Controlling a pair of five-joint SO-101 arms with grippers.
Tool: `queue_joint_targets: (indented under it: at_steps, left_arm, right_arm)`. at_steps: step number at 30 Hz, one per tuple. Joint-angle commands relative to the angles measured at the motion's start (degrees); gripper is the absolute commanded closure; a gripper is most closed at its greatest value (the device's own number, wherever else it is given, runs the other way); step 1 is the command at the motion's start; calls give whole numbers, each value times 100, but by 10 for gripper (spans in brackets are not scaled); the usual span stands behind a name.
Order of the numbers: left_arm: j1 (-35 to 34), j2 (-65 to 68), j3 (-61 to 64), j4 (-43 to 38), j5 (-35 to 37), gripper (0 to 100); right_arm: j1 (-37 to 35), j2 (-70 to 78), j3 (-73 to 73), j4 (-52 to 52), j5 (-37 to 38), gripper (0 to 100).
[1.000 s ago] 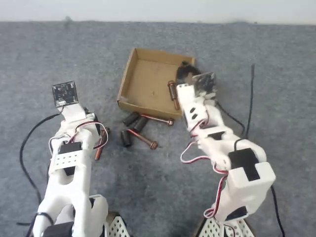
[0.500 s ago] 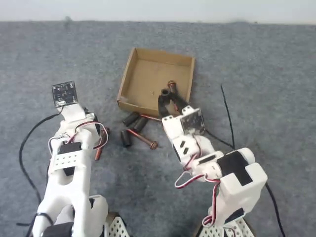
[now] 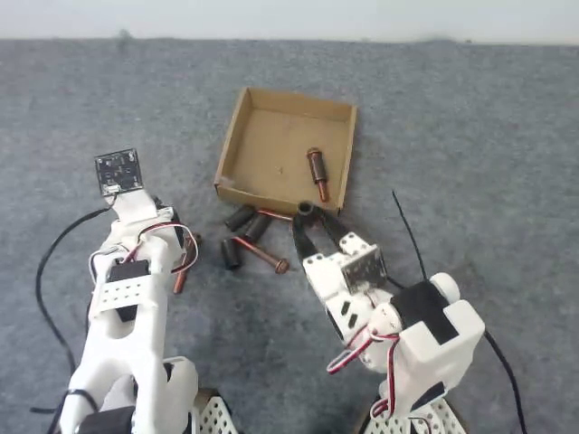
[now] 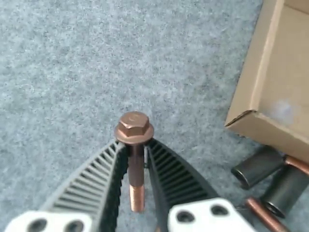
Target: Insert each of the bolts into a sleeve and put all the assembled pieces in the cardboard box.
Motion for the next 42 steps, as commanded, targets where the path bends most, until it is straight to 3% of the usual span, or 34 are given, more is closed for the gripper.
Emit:
queue_joint_targets:
  at_steps: [1,13,30,34,42]
  left_arm:
    - [-35,-264,-92,-158,26,988]
    - [0,-299,-101,-299,44,988]
    - [9,-308,-127,-3815,53,988]
    - [290,-308,-127,-4712,62,989]
    - [1231,-316,-505,-4888,62,989]
  right_arm:
    - [-57,-101,413,-532,70,992]
    - [-48,-40,510,-321,53,992]
    - [-13,-40,492,-286,35,992]
    - [-13,-40,492,-286,53,992]
    - [-13,-40,492,-286,62,992]
